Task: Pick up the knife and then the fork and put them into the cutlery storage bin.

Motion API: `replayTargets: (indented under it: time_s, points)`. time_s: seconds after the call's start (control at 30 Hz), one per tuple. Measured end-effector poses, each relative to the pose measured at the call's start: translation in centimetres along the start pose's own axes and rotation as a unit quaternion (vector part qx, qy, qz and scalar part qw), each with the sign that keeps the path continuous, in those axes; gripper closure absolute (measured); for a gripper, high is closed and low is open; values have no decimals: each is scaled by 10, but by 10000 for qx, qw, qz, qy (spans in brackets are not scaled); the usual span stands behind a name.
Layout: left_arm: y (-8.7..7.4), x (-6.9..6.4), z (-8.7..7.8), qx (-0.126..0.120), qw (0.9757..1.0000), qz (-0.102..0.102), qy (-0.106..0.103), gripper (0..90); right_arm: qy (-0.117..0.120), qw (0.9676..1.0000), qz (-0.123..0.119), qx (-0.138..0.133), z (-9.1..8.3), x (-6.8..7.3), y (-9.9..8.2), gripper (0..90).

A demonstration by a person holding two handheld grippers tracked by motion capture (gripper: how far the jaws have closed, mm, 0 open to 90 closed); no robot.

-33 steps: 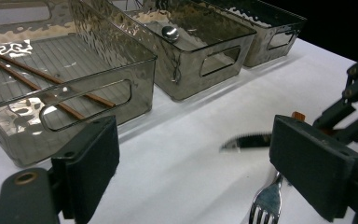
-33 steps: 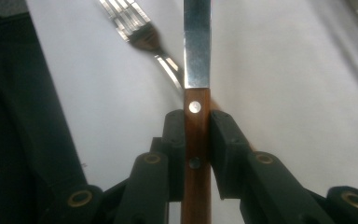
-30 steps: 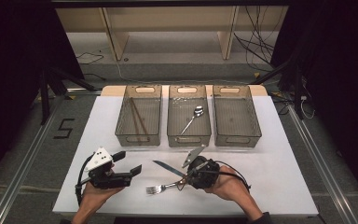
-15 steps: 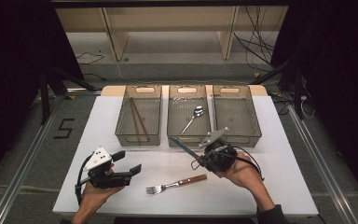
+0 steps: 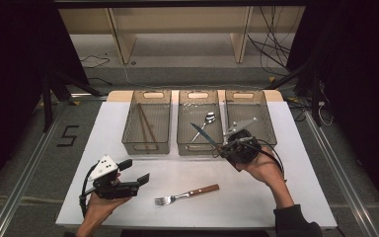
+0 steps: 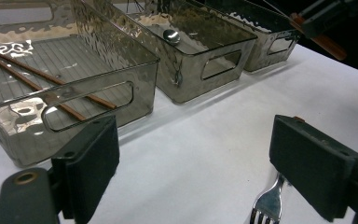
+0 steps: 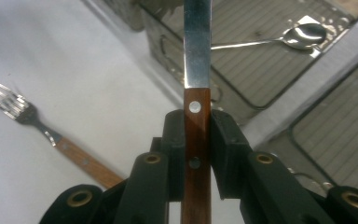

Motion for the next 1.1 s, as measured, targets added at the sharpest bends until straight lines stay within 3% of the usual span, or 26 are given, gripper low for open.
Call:
replayTargets:
  time_s: [0.4, 0.67, 1.1]
  points:
    - [0, 1, 1, -24, 10000, -52, -10, 154, -386, 9981, 446, -183, -11, -43, 11, 774]
    - [1, 0, 2, -27, 10000, -38, -40, 154, -630, 9942, 831, -264, -16, -76, 16, 774]
    - [1, -1, 3, -33, 10000, -30, -62, 154, -809, 9870, 1348, -342, -9, -110, 16, 774]
Point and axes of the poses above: each handheld gripper's, and its own axes: z roughly forward along the jaws, y roughly out of its top, x roughly to its left, the point moved 8 cm from there along z, roughly forward along the jaws, and after that the axes turned 5 degrees about y, right-handed, at the moved point
